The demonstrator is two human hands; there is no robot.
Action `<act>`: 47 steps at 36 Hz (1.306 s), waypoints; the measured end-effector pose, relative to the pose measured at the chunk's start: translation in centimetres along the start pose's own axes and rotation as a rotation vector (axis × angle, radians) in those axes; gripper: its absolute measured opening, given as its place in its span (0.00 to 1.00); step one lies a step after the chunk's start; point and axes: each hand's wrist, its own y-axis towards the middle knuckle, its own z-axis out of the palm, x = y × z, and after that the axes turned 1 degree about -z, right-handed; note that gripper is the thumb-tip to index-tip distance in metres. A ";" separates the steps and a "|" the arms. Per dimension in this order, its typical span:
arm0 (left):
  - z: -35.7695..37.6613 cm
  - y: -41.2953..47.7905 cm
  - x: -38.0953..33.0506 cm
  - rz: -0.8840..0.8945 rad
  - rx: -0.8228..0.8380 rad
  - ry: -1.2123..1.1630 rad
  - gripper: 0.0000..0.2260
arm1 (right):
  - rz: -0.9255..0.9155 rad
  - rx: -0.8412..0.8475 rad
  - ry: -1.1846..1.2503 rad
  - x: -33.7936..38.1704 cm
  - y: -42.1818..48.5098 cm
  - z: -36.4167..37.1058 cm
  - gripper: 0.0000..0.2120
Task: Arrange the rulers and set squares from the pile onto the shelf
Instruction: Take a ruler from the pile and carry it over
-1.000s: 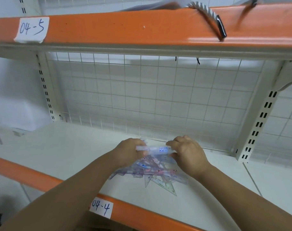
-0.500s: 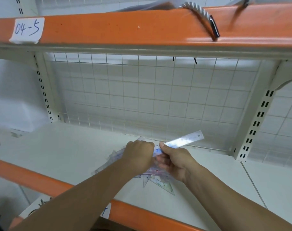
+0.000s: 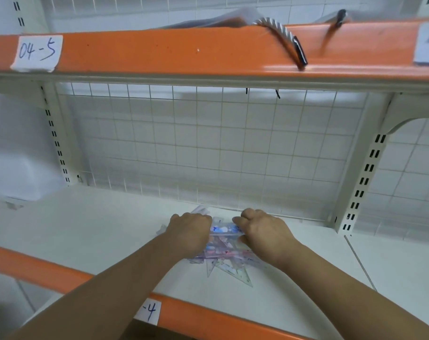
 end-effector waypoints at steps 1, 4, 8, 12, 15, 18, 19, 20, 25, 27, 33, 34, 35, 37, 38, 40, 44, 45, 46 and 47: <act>0.0 -0.1 0.0 0.012 -0.003 -0.015 0.09 | 0.009 -0.005 0.010 0.0 -0.1 0.1 0.15; -0.1 -0.3 0.1 0.027 -0.014 -0.080 0.12 | 0.034 -0.031 0.036 -0.1 -0.7 0.3 0.14; -0.4 -0.4 0.2 0.003 0.032 -0.103 0.29 | 0.106 -0.012 0.013 -0.7 -1.7 -0.1 0.13; -0.1 -0.4 0.0 0.010 0.030 -0.138 0.28 | 0.205 -0.018 0.000 -1.5 -3.1 -0.6 0.14; 0.0 -0.5 -0.8 0.078 0.032 -0.199 0.27 | 0.283 -0.025 -0.009 -1.9 -4.5 -0.9 0.13; 0.0 -0.5 -2.0 0.138 0.043 -0.199 0.27 | 0.364 -0.019 -0.019 -2.4 -6.1 -1.2 0.13; 0.0 -0.5 -2.6 0.158 0.043 -0.183 0.25 | 0.390 -0.015 -0.016 -2.6 -6.8 -1.3 0.13; -0.1 -0.4 -3.1 0.181 0.039 -0.164 0.24 | 0.415 -0.011 -0.014 -2.8 -7.4 -1.4 0.14; -0.7 -0.4 -6.7 0.289 0.049 -0.117 0.16 | 0.504 0.010 -0.050 -3.8 -11.3 -2.5 0.14; -0.8 -0.4 -8.4 0.332 0.034 -0.078 0.11 | 0.542 0.024 -0.070 -4.3 -13.0 -2.9 0.14; -1.4 -1.1 -13.9 0.393 0.042 -0.052 0.12 | 0.636 0.025 -0.103 -6.4 -18.1 -4.3 0.15; -1.6 -1.2 -14.9 0.399 0.042 -0.055 0.13 | 0.649 0.022 -0.111 -6.9 -19.1 -4.5 0.15; -1.8 -1.4 -16.0 0.404 0.040 -0.058 0.13 | 0.660 0.021 -0.122 -7.4 -20.0 -4.8 0.15; -2.3 -1.7 -18.2 0.416 0.034 -0.065 0.13 | 0.682 0.018 -0.132 -8.6 -22.0 -5.3 0.15; -2.5 -2.0 -19.4 0.425 0.029 -0.070 0.13 | 0.692 0.015 -0.131 -9.3 -23.0 -5.6 0.15; -2.9 -2.5 -22.0 0.448 0.023 -0.080 0.12 | 0.713 0.011 -0.129 -10.6 -25.2 -6.1 0.16; -3.3 -3.4 -27.5 0.486 0.023 -0.107 0.10 | 0.746 0.030 -0.129 -13.7 -30.1 -7.1 0.16; -3.4 -3.8 -29.0 0.495 0.020 -0.109 0.09 | 0.751 0.036 -0.131 -14.5 -31.5 -7.3 0.16; -3.5 -4.1 -30.5 0.504 0.018 -0.112 0.09 | 0.756 0.040 -0.134 -15.4 -32.8 -7.5 0.16; -3.6 -4.5 -32.0 0.513 0.015 -0.114 0.09 | 0.760 0.044 -0.140 -16.3 -34.2 -7.7 0.16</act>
